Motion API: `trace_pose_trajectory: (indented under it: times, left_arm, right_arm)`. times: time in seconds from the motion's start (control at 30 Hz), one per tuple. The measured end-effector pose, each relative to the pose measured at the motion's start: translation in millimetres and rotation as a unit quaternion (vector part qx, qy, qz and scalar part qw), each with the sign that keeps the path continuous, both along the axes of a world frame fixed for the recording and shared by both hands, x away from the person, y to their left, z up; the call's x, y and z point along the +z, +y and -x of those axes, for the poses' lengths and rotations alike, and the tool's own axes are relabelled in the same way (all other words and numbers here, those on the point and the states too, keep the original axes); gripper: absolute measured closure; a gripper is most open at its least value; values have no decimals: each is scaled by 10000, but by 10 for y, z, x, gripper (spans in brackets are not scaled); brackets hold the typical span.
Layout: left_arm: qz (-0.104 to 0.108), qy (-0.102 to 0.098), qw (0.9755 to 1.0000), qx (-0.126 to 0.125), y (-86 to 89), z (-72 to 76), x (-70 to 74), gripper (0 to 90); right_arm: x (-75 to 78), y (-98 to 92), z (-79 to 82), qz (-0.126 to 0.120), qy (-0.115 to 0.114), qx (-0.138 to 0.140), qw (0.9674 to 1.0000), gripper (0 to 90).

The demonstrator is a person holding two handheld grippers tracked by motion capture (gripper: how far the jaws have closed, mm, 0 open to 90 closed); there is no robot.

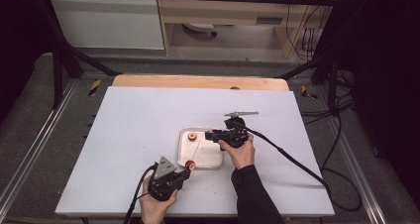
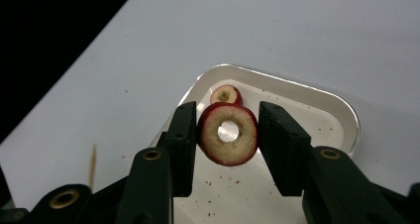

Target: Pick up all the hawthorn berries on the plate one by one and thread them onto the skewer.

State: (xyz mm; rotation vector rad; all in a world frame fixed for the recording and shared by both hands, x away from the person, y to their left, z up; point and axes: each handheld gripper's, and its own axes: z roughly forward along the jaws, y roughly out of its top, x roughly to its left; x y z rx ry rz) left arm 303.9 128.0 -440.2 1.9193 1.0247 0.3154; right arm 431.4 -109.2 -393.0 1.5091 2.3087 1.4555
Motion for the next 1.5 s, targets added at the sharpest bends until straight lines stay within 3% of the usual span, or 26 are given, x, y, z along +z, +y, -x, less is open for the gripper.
trace_pose_trajectory:
  times: [0.27, 0.6, 0.9, 1.5]
  left_arm:
    - [116, 89, 9999, 49, -110, 34, -36, 883]
    - [322, 212, 9991, 165, -269, 42, -64, 883]
    - [494, 229, 9982, 249, -301, 23, -38, 883]
    - [553, 272, 9978, 240, -325, 5, -26, 883]
  right_arm:
    - [-50, -81, 134, -596, -296, -182, 9976, 608]
    - [-9, -126, 277, -1292, -796, -387, 9877, 608]
    - [4, -105, 348, -1489, -1036, -409, 9826, 608]
    - [-6, -93, 368, -1550, -1130, -346, 9808, 609]
